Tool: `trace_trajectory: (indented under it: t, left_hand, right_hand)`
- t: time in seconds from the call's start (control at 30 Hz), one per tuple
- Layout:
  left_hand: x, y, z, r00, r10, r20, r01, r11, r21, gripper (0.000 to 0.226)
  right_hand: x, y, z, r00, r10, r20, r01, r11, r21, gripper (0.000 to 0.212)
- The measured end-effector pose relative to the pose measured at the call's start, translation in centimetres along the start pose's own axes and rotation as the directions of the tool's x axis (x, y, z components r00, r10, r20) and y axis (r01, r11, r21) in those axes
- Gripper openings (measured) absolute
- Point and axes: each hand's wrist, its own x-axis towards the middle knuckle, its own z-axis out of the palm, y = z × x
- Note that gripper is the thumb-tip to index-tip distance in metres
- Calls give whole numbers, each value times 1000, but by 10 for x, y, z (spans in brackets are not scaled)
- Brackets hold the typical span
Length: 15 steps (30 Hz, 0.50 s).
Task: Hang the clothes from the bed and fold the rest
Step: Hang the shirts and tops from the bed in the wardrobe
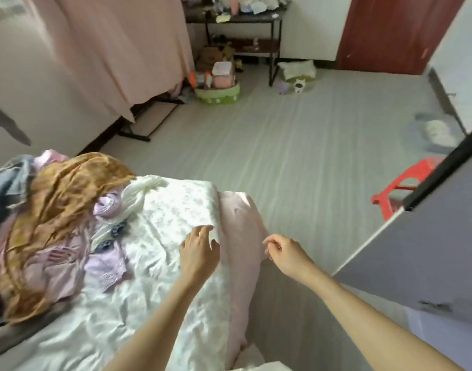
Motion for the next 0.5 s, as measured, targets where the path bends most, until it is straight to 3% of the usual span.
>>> trace_trajectory:
  t: [0.23,0.4,0.5]
  left_hand:
    - [71,-192,-30,934,-358,-23,355,931,-84,45]
    - [97,-299,-1,835,-537,119,548,830,-102,55]
    - [107,-347,37,729,-629,269,666,743,-68,77]
  right_hand:
    - [133,-120,125,968,-94,233,138,974,-178,28]
    - [196,-150,213,938,-57,342,138,967,-215,30]
    - [223,-148,260,917,-2,400,101,969,-225,31]
